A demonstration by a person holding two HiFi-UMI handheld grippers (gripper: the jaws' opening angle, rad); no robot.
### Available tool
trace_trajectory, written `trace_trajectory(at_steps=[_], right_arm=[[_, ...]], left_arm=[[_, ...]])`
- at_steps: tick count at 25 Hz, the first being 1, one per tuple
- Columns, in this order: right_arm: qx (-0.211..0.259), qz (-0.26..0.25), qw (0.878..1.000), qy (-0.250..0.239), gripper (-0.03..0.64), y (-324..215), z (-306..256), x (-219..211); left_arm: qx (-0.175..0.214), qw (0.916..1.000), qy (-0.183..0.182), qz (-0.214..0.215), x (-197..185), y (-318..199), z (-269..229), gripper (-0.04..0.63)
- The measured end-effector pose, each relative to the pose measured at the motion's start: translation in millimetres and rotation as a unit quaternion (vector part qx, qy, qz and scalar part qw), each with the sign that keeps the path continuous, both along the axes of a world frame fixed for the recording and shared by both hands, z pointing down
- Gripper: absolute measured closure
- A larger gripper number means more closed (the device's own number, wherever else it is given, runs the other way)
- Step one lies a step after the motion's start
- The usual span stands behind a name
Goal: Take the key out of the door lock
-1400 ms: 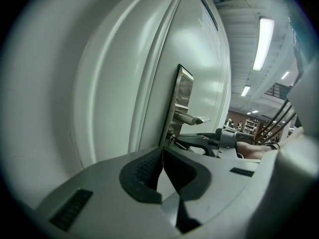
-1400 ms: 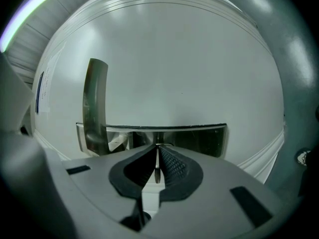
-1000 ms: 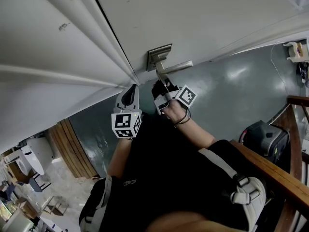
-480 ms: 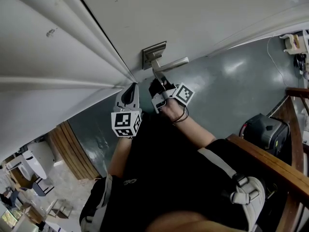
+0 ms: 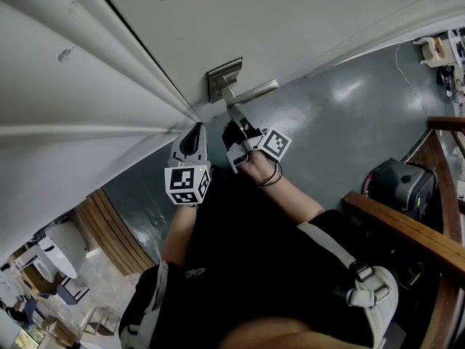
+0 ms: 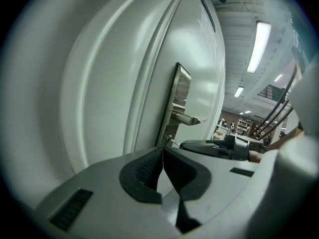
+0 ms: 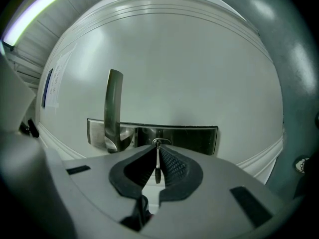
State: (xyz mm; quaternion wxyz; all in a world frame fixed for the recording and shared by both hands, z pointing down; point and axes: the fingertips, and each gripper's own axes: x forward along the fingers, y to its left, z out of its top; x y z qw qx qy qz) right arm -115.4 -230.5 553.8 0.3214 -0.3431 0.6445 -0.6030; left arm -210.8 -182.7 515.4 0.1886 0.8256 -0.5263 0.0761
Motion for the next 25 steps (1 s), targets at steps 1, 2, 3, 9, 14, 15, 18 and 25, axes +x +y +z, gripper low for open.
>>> trace_trajectory(at_steps=[1, 2, 3, 9, 14, 15, 18, 25], right_arm=[[0.001, 0.001, 1.0, 0.002, 0.588, 0.6, -0.7, 1.1], [0.003, 0.003, 1.0, 0.004, 0.588, 1.1, -1.5, 2.6], [0.003, 0.007, 1.0, 0.006, 0.588, 1.8, -2.1, 4.4], [-0.005, 0.024, 0.999, 0.022, 0.588, 12.4, 5.5, 10.7], [0.001, 0.033, 0.998, 0.048, 0.588, 22.5, 2.9, 3.4], [0.006, 0.035, 0.998, 0.061, 0.588, 24.5, 1.4, 2.4], [0.025, 0.036, 0.993, 0.109, 0.587, 30.2, -4.2, -0.1], [0.036, 0.01, 0.982, 0.187, 0.586, 50.3, 3.4, 4.4]], left_arm=[[0.0, 1.0, 0.001, 0.003, 1.2, 0.4, 0.2, 0.571], [0.0, 1.0, 0.002, 0.005, 2.3, 1.2, 0.2, 0.571], [0.0, 1.0, 0.003, 0.008, 3.2, 2.2, 0.2, 0.571], [-0.004, 0.9996, 0.006, 0.027, 4.5, 7.2, 3.7, 0.571], [-0.009, 0.9985, 0.01, 0.052, 0.6, 8.7, 2.1, 0.571], [-0.01, 0.9982, 0.01, 0.059, -0.2, 8.9, 1.6, 0.571], [-0.018, 0.9966, 0.012, 0.079, -1.0, 10.5, 4.2, 0.571], [-0.031, 0.9965, 0.011, 0.077, -4.5, 15.3, 20.2, 0.571]])
